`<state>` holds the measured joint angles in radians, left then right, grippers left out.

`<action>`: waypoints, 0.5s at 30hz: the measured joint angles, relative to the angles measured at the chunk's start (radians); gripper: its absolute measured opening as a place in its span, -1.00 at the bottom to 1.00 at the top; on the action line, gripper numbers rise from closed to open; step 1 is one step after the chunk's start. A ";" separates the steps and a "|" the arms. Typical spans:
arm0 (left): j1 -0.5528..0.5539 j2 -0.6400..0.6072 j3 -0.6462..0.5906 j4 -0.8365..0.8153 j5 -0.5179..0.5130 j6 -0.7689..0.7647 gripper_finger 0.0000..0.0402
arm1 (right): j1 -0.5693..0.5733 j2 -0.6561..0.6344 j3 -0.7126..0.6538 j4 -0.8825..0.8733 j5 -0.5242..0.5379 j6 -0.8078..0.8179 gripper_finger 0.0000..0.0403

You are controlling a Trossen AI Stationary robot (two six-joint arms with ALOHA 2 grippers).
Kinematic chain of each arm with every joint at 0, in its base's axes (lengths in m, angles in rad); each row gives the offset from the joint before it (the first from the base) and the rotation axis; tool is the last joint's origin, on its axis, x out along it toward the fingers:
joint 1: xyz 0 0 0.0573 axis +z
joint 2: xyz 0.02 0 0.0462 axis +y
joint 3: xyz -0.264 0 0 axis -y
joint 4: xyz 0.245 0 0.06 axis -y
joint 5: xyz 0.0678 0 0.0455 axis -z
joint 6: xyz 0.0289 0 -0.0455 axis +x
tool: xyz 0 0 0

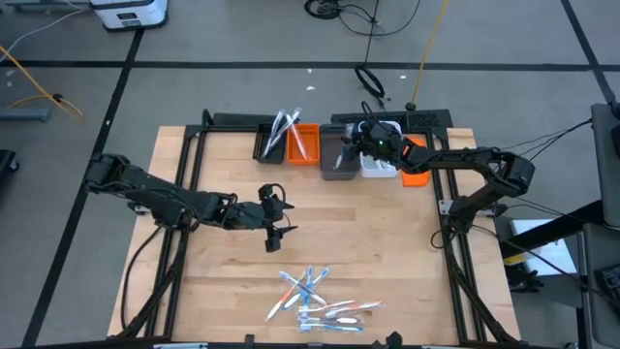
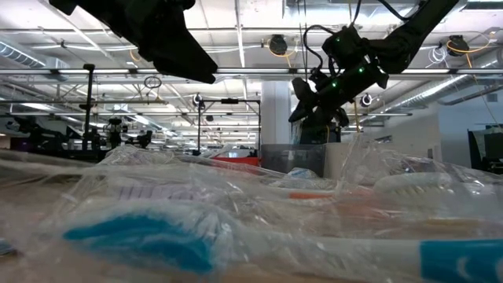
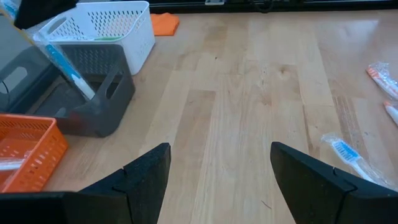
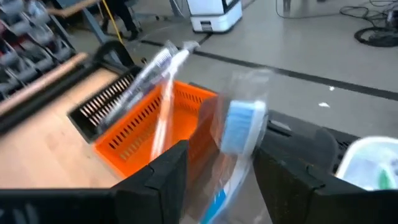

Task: Pick & Place Toothbrushes
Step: Put the blue toothbrush into the black bin

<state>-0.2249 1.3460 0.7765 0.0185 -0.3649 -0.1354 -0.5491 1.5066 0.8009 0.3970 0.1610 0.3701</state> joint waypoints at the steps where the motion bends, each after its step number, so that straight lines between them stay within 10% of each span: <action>1: 0.000 0.000 0.000 0.000 0.000 -0.002 0.36 | -0.006 0.000 0.000 -0.017 -0.001 0.002 -0.16; 15: -0.002 0.000 0.000 0.000 0.023 -0.002 0.36 | 0.011 0.000 0.000 -0.078 -0.058 -0.022 -0.16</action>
<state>-0.2272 1.3460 0.7765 0.0182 -0.3416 -0.1375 -0.5381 1.5071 0.8009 0.3190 0.1035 0.3479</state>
